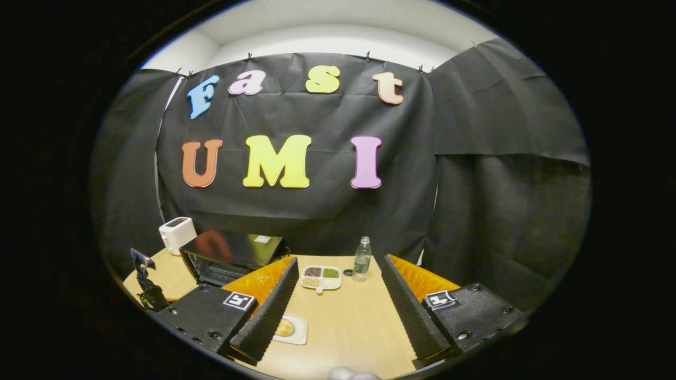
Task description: Open the electric oven with the left hand, put the food in, and close the electric oven.
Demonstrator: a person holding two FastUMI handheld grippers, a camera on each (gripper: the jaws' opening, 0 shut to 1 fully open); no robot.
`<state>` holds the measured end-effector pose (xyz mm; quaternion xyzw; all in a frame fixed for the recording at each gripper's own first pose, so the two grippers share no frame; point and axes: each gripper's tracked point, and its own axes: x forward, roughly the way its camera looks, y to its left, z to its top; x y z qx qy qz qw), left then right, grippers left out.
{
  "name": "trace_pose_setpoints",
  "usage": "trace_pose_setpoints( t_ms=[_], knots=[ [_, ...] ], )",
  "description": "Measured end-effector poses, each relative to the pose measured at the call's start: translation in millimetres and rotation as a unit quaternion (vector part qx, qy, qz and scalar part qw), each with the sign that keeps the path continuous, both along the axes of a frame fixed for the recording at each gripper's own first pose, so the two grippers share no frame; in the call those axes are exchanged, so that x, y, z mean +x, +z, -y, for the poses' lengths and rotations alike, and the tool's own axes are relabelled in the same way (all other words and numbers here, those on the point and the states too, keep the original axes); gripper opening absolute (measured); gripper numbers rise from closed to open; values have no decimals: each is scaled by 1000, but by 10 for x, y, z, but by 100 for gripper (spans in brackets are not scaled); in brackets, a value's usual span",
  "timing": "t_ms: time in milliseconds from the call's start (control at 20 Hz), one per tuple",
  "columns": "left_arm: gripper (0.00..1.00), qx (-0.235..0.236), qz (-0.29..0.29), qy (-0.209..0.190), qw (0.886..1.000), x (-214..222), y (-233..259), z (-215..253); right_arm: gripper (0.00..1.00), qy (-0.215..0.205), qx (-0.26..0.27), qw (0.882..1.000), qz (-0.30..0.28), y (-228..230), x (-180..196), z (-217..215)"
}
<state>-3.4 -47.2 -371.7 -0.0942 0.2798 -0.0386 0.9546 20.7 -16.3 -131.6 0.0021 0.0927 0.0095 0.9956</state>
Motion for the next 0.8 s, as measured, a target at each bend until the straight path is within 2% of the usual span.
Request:
trace_pose_setpoints(
  t_ms=[200,400,450,550,700,800],
  knots=[
    [94,23,96,9,995,-56,760,-239,100,28,34,998,-54,-761,88,-285],
    [94,52,179,32,982,-142,1628,-460,100,33,18,993,-111,-1538,138,-445],
    [82,53,203,35,977,-172,1865,-501,100,39,18,991,-124,-1715,143,-502],
    [82,56,237,42,969,-234,2271,-584,100,48,27,984,-170,-2179,149,-706],
    [100,55,265,57,961,-336,2594,-684,100,57,31,976,-208,-2631,263,-951],
    [82,58,276,56,958,-391,2725,-716,100,62,22,971,-232,-2871,339,-1078]
  ],
)
